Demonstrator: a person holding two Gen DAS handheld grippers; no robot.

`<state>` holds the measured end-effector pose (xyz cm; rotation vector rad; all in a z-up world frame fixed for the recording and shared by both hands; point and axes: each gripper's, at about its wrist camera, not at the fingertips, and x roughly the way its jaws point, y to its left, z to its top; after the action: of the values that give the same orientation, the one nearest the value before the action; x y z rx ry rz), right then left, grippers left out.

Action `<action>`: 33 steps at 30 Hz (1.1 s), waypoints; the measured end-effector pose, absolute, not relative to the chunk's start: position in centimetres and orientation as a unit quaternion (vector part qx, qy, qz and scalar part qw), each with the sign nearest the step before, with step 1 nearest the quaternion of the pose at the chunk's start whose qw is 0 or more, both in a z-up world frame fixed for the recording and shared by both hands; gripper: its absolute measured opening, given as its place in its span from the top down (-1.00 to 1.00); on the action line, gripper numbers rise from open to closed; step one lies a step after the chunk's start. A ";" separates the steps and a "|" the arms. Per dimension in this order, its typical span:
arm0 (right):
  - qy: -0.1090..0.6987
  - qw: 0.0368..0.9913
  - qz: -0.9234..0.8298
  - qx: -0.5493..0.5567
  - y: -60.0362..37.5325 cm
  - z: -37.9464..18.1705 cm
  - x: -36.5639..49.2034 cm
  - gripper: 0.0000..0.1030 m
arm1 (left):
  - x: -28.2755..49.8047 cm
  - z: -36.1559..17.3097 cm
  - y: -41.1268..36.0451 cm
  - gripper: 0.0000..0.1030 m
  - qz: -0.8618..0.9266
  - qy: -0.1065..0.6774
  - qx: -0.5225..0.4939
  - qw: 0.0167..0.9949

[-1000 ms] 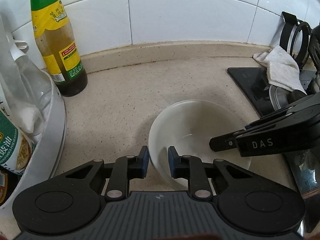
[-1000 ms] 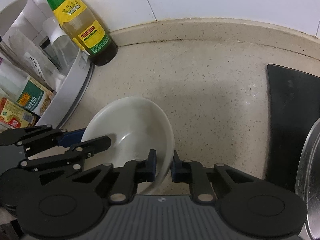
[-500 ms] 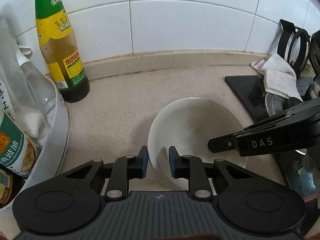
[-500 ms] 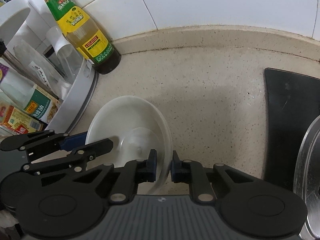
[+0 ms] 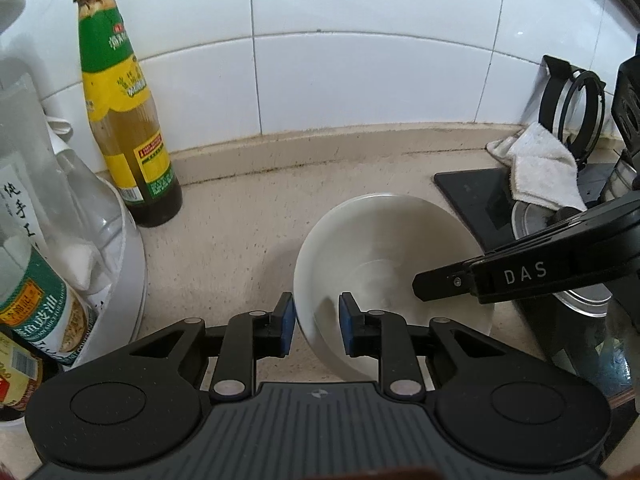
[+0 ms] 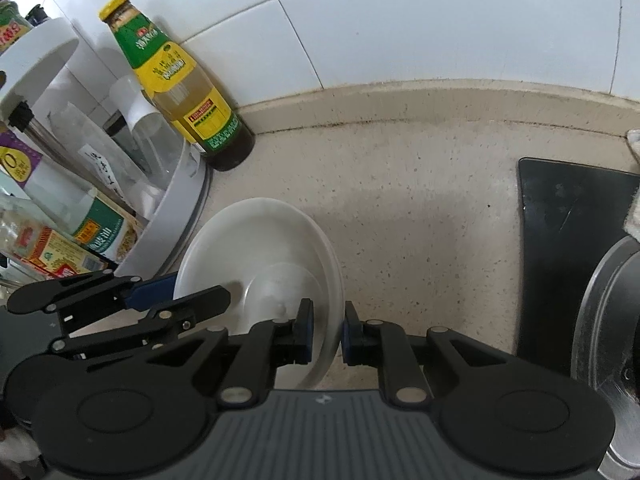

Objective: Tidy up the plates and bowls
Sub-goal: 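Lift the bowl stack and carry it over the pink-flowered plate stack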

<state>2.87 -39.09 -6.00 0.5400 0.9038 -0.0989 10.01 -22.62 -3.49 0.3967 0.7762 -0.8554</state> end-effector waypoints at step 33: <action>0.458 0.843 -0.031 0.280 -31.3 -4.9 -8.5 0.67 | -0.9 -2.0 -15.5 0.25 -0.429 0.349 0.205 0.807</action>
<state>-8.52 -31.29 -4.87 0.5907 0.9661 -0.0652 -0.87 -15.55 -2.05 0.4381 0.7476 -0.9187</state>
